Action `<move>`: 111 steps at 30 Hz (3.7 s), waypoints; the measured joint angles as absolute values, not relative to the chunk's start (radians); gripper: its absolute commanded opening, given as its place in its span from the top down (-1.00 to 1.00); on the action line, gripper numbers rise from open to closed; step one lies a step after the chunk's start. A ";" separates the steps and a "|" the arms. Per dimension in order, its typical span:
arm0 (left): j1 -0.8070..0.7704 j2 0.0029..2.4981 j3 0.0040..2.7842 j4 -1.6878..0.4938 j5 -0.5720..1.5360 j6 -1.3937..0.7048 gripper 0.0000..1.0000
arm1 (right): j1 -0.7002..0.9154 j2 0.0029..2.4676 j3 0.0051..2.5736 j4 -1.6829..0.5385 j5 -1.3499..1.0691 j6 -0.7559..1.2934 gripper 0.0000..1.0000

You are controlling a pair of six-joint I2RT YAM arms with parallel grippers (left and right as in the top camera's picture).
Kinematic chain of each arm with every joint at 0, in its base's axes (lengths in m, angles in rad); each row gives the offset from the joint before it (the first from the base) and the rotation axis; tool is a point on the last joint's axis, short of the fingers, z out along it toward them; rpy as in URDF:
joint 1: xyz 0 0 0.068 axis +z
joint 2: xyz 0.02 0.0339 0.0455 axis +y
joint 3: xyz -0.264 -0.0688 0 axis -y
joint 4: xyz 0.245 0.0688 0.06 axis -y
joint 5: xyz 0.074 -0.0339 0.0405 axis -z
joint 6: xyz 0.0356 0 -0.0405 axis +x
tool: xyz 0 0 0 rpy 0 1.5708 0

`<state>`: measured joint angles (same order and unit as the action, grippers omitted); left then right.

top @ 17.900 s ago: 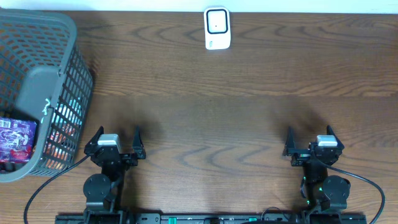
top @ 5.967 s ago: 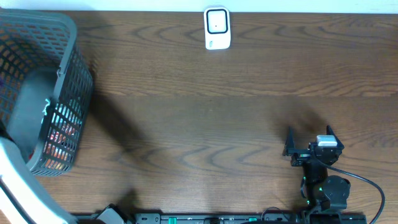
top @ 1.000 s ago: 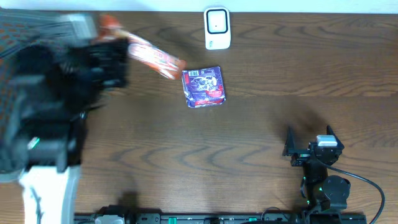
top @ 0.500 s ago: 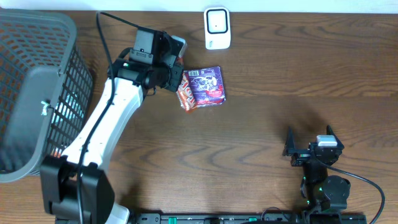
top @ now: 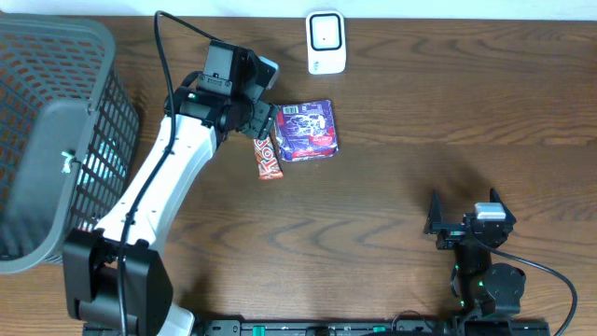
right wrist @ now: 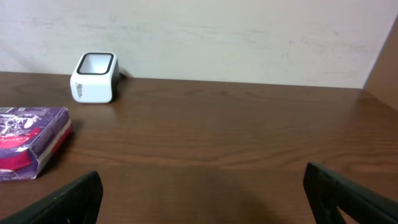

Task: Scan the item barcode
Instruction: 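Grasp the orange chocolate bar and place it left of the purple pack, then reach the left gripper into the basket and grasp the green packet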

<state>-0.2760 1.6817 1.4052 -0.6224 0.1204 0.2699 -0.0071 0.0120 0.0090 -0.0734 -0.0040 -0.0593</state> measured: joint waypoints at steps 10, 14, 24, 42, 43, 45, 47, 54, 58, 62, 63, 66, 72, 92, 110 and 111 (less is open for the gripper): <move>-0.028 1.402 1.465 -0.582 -0.190 0.005 -0.49 | -0.007 0.012 0.009 -0.073 -0.004 -0.059 -0.98; 0.234 1.323 1.483 -0.662 -0.229 -0.214 -0.49 | -0.007 0.012 0.009 -0.073 -0.004 -0.059 -0.99; 0.593 1.470 1.481 -0.778 -0.138 -0.522 -0.49 | -0.007 0.012 0.009 -0.073 -0.004 -0.059 -0.99; 0.629 1.938 1.480 -0.741 0.193 -0.592 -0.37 | -0.007 0.012 0.009 -0.073 -0.004 -0.059 -0.99; 0.621 1.949 1.480 -0.734 0.198 -0.590 -0.44 | -0.007 0.012 0.009 -0.073 -0.004 -0.059 -0.99; 0.604 1.970 1.480 -0.722 0.205 -0.580 -0.59 | -0.007 0.012 0.009 -0.073 -0.004 -0.059 -0.98; 0.594 1.979 1.480 -0.714 0.204 -0.574 -0.68 | -0.007 0.012 0.009 -0.073 -0.004 -0.059 -0.98; 0.588 2.017 1.504 -0.729 0.202 -0.537 -0.33 | -0.007 0.012 0.009 -0.074 -0.004 -0.059 -0.98; 0.595 2.023 1.505 -0.742 0.187 -0.476 0.75 | -0.007 0.012 0.009 -0.074 -0.004 -0.059 -0.99; 0.606 2.024 1.505 -0.745 0.192 -0.443 0.85 | -0.007 0.012 0.009 -0.073 -0.004 -0.059 -0.98; 0.606 2.023 1.505 -0.746 0.196 -0.440 0.86 | -0.007 0.012 0.009 -0.073 -0.004 -0.059 -0.99; 0.616 2.011 1.502 -0.750 0.205 -0.437 0.86 | -0.007 0.012 0.009 -0.073 -0.004 -0.059 -0.99; 0.662 1.872 1.465 -0.744 0.219 -0.435 0.86 | -0.007 0.012 0.009 -0.074 -0.004 -0.059 -0.99; 0.690 1.612 1.476 -0.786 0.227 -0.429 -0.92 | -0.007 0.012 0.009 -0.073 -0.004 -0.059 -0.99; 0.619 1.979 1.464 -0.730 0.228 -0.483 -0.96 | -0.007 0.012 0.009 -0.074 -0.004 -0.059 -0.98; 0.612 1.989 1.464 -0.725 0.228 -0.483 -0.96 | -0.007 0.012 0.009 -0.073 -0.004 -0.059 -0.99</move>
<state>0.6121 1.9892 1.4643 -0.7246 0.2276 -0.4828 -0.0071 0.0120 0.0090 -0.0734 -0.0040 -0.0593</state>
